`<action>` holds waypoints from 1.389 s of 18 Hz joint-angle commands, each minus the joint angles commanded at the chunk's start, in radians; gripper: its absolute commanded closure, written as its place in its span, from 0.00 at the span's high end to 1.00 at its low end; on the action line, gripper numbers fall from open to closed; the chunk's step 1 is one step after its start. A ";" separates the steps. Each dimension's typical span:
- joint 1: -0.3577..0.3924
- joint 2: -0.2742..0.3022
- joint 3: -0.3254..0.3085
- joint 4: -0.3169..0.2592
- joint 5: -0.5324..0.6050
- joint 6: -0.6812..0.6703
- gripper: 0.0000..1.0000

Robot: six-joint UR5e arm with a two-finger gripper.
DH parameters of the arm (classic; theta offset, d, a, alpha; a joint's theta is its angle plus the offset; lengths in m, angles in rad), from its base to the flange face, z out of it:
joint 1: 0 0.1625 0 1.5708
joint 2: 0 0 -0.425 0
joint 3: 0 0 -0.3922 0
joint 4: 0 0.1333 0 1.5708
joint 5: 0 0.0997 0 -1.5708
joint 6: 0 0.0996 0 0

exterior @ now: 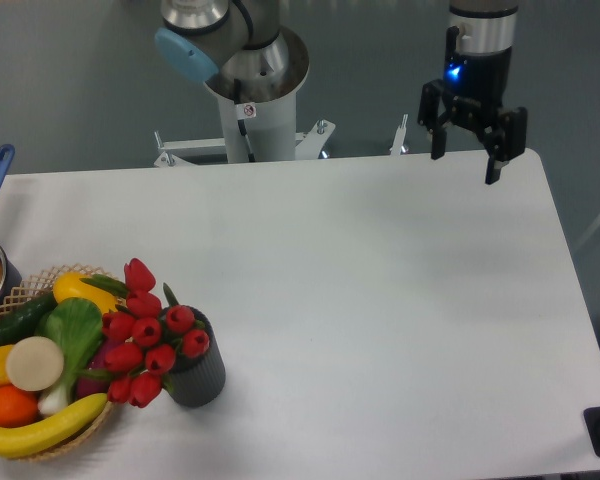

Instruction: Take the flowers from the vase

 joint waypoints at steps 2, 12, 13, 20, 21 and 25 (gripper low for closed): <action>-0.026 -0.011 -0.014 0.005 -0.026 -0.089 1.00; -0.230 -0.144 -0.021 0.186 -0.238 -0.352 1.00; -0.235 -0.150 -0.021 0.187 -0.271 -0.354 1.00; -0.258 -0.189 -0.029 0.190 -0.499 -0.343 1.00; -0.270 -0.190 -0.028 0.198 -0.499 -0.343 1.00; -0.311 -0.205 -0.029 0.210 -0.500 -0.343 1.00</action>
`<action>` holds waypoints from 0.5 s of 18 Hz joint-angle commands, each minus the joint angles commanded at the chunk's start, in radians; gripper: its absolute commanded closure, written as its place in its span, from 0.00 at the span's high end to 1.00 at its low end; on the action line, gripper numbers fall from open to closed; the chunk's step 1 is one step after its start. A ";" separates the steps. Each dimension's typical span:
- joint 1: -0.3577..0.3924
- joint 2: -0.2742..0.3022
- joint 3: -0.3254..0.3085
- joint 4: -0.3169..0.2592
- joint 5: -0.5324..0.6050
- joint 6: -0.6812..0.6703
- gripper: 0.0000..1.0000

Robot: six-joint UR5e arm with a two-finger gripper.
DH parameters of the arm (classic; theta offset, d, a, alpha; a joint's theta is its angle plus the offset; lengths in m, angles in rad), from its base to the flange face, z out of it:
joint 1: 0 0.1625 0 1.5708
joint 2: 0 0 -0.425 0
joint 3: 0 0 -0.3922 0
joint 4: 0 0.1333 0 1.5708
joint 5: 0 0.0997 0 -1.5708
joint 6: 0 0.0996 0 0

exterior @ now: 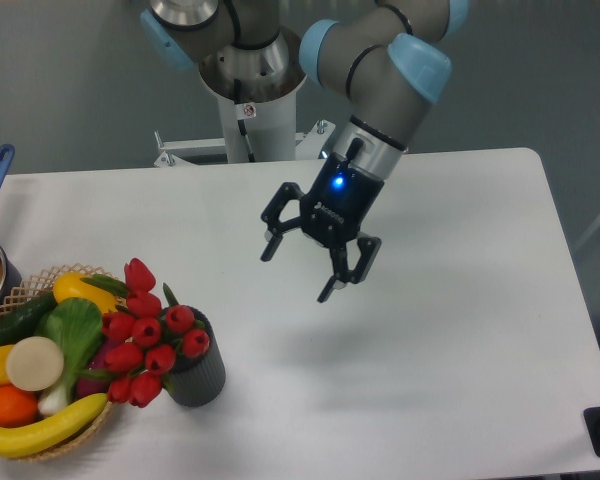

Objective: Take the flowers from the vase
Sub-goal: 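Move the open gripper down toward the red tulips in the grey vase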

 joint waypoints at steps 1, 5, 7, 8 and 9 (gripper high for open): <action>-0.008 -0.005 0.000 0.000 0.000 0.000 1.00; -0.064 -0.055 0.017 0.063 -0.003 0.000 1.00; -0.095 -0.074 0.017 0.083 -0.005 0.000 1.00; -0.106 -0.081 0.017 0.086 -0.008 0.000 1.00; -0.112 -0.087 0.018 0.086 -0.021 0.002 1.00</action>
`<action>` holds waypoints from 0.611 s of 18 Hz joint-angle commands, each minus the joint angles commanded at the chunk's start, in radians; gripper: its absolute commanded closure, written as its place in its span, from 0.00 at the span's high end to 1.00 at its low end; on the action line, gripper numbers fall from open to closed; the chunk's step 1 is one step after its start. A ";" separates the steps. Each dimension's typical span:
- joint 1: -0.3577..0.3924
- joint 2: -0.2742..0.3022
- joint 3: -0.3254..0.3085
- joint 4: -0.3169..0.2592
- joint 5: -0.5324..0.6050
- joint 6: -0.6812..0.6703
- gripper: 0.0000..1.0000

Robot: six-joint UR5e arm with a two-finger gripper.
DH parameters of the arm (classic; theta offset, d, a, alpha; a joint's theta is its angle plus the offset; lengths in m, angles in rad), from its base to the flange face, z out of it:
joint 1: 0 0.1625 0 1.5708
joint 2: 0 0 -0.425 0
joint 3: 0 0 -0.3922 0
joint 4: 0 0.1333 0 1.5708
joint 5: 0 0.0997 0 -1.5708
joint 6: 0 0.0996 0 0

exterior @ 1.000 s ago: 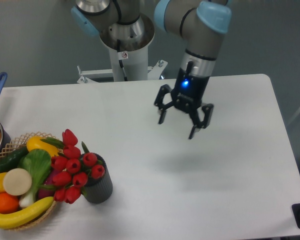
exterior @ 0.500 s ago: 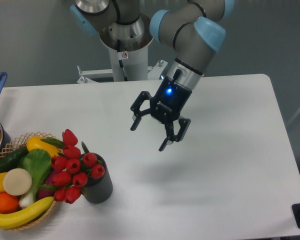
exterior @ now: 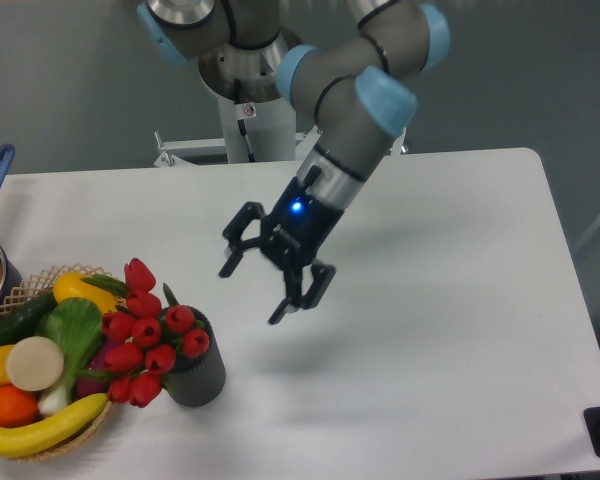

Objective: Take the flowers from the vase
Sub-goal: 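Move the open gripper down toward the red tulips in the grey vase, then close the gripper around the tulip stems above the vase rim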

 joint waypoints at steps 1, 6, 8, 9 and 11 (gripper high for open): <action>-0.011 -0.005 0.002 0.000 -0.008 0.000 1.00; -0.060 -0.057 0.052 0.000 -0.011 -0.002 1.00; -0.080 -0.084 0.081 0.000 -0.011 -0.011 1.00; -0.087 -0.094 0.087 0.000 -0.012 -0.011 1.00; -0.098 -0.100 0.091 0.000 -0.012 -0.012 1.00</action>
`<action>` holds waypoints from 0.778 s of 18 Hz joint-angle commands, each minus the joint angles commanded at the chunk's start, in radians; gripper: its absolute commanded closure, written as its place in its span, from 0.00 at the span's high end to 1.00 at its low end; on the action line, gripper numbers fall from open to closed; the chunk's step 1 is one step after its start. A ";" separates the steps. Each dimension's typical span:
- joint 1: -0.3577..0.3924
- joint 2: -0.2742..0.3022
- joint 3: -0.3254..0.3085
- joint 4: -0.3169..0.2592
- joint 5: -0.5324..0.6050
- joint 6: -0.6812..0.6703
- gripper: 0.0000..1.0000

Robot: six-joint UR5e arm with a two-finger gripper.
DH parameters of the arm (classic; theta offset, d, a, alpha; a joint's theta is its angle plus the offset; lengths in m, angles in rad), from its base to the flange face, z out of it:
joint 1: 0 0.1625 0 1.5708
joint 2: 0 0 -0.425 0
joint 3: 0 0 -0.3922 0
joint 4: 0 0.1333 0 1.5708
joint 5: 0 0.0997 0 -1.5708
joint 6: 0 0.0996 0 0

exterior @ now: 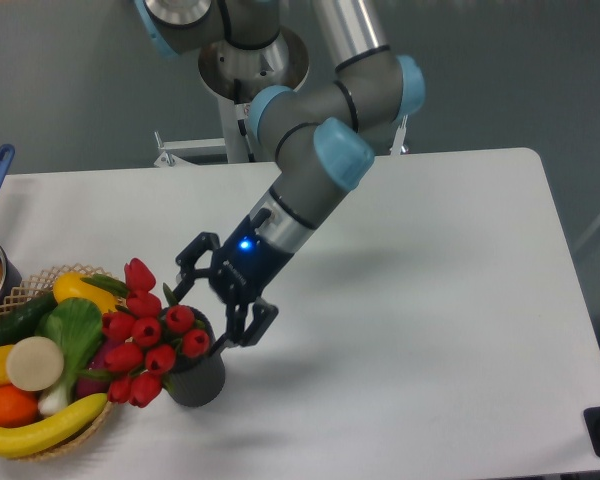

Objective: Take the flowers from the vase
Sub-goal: 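Close the gripper around the tulip stems above the vase rim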

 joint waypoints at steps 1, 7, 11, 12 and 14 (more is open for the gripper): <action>-0.005 -0.005 0.002 0.000 0.000 0.000 1.00; -0.015 -0.020 0.006 0.000 -0.002 0.000 0.80; -0.015 -0.018 0.009 0.000 -0.003 -0.003 0.53; -0.014 -0.017 0.006 0.000 -0.003 -0.015 0.47; -0.012 -0.012 0.009 0.000 -0.003 -0.047 0.37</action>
